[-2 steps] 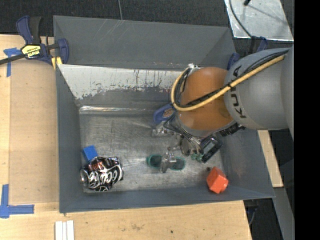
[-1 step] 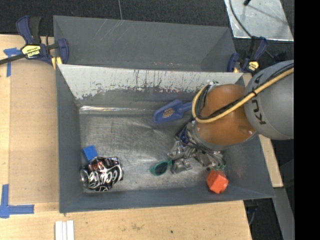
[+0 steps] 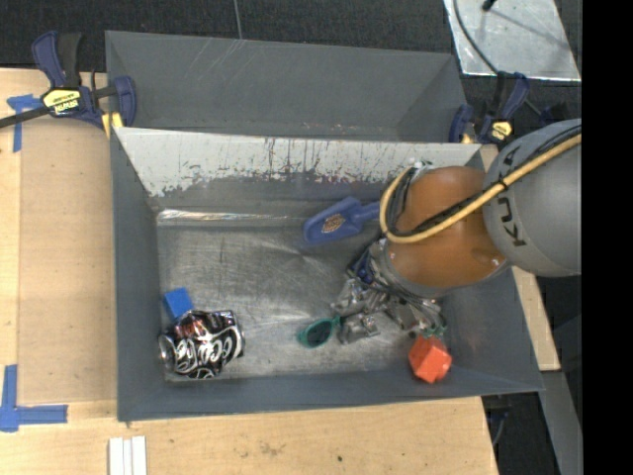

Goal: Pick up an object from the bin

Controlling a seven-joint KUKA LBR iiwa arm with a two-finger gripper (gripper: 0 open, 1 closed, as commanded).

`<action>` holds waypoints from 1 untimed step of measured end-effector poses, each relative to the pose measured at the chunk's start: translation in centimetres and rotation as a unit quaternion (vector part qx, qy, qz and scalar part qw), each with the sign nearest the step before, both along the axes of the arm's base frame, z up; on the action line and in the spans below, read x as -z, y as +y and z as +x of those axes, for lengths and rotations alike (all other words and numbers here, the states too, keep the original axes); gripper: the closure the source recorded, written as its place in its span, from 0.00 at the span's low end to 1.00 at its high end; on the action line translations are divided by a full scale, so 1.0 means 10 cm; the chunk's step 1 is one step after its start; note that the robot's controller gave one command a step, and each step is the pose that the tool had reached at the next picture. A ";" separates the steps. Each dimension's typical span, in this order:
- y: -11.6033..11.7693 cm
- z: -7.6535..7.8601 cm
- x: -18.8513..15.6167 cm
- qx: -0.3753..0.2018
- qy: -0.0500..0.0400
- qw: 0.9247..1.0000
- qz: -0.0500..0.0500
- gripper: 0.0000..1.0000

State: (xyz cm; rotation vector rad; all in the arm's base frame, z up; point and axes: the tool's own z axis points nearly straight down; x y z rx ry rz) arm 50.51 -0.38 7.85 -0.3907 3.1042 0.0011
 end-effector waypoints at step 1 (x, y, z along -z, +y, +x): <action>0.08 0.32 -0.81 -0.022 0.005 1.000 -0.001 1.00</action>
Offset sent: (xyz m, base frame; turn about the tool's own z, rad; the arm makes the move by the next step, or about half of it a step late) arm 0.0000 0.0000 0.0000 0.0000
